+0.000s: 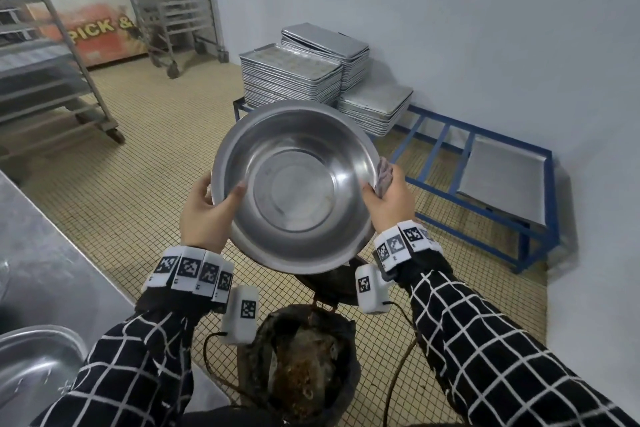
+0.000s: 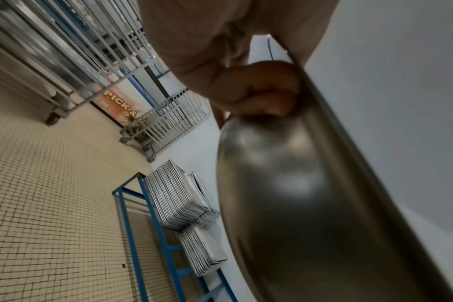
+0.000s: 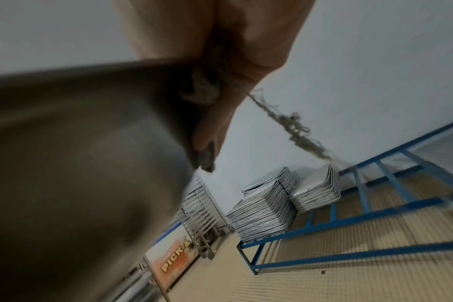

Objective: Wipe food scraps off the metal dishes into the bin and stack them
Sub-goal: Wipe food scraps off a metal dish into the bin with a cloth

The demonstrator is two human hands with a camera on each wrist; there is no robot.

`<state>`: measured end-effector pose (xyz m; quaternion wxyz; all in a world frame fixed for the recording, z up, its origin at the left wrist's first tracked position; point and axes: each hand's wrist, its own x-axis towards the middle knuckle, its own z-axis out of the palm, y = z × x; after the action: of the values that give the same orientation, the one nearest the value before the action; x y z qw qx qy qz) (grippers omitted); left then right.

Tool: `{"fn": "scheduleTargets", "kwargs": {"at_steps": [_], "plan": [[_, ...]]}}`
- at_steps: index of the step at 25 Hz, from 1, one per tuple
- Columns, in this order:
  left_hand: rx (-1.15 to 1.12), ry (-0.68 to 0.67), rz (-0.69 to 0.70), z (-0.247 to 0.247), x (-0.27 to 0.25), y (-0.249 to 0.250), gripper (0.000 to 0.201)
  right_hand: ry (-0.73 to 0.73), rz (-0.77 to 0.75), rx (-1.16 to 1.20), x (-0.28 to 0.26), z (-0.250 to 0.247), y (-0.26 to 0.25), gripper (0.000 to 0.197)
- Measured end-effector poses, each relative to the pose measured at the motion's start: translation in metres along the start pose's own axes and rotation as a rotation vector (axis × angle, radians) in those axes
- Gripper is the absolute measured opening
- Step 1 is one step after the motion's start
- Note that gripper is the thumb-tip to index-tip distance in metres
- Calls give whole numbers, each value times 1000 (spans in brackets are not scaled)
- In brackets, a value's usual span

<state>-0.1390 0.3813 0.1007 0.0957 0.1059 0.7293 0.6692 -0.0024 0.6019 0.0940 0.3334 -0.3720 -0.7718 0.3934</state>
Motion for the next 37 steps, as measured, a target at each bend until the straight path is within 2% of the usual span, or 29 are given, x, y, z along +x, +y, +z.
{"fn": "scheduleTargets", "kwargs": {"at_steps": [2, 3, 6, 9, 12, 14, 17, 18, 20, 22, 23, 24, 26, 30, 32, 34, 37], "plan": [[47, 42, 21, 4, -2, -2, 66, 103, 40, 100, -6, 11, -7, 37], [12, 33, 11, 7, -4, -1, 73, 159, 66, 147, -9, 17, -11, 39], [-142, -55, -9, 19, -15, 2, 71, 266, 129, 322, -22, 33, -28, 45], [-236, -119, -21, 24, -19, 3, 57, 235, 137, 407, -32, 39, -39, 54], [-250, -111, -10, 19, -10, 6, 44, 110, 115, 347, -33, 38, -35, 48], [-181, -36, 23, 12, -1, 8, 49, 38, 106, 238, -37, 37, -29, 42], [-59, 20, 65, 4, 5, 9, 63, 14, 48, 195, -53, 38, -23, 45], [-26, 12, 74, 3, 7, 8, 63, -31, -21, 197, -58, 40, -25, 46], [6, -23, 87, 5, 8, 7, 55, -228, -231, 135, -68, 51, -32, 41], [15, -59, 104, 9, 7, 8, 43, -469, -509, -79, -78, 66, -42, 38], [15, -82, 115, 10, 7, 9, 36, -554, -620, -180, -82, 73, -43, 45], [11, -107, 126, 11, 6, 11, 29, -615, -661, -247, -82, 78, -43, 51], [17, -132, 135, 8, 6, 17, 20, -667, -599, -331, -70, 80, -39, 55], [80, -146, 168, -1, 14, 27, 12, -533, -572, -889, -22, 66, -16, 60], [94, -152, 213, 1, 13, 30, 16, -426, -535, -996, -11, 62, -11, 58], [92, -128, 270, 5, 10, 33, 21, -432, -527, -899, -23, 69, -16, 55], [64, -61, 295, 10, 5, 35, 16, -421, -531, -487, -64, 78, -30, 56]]}}
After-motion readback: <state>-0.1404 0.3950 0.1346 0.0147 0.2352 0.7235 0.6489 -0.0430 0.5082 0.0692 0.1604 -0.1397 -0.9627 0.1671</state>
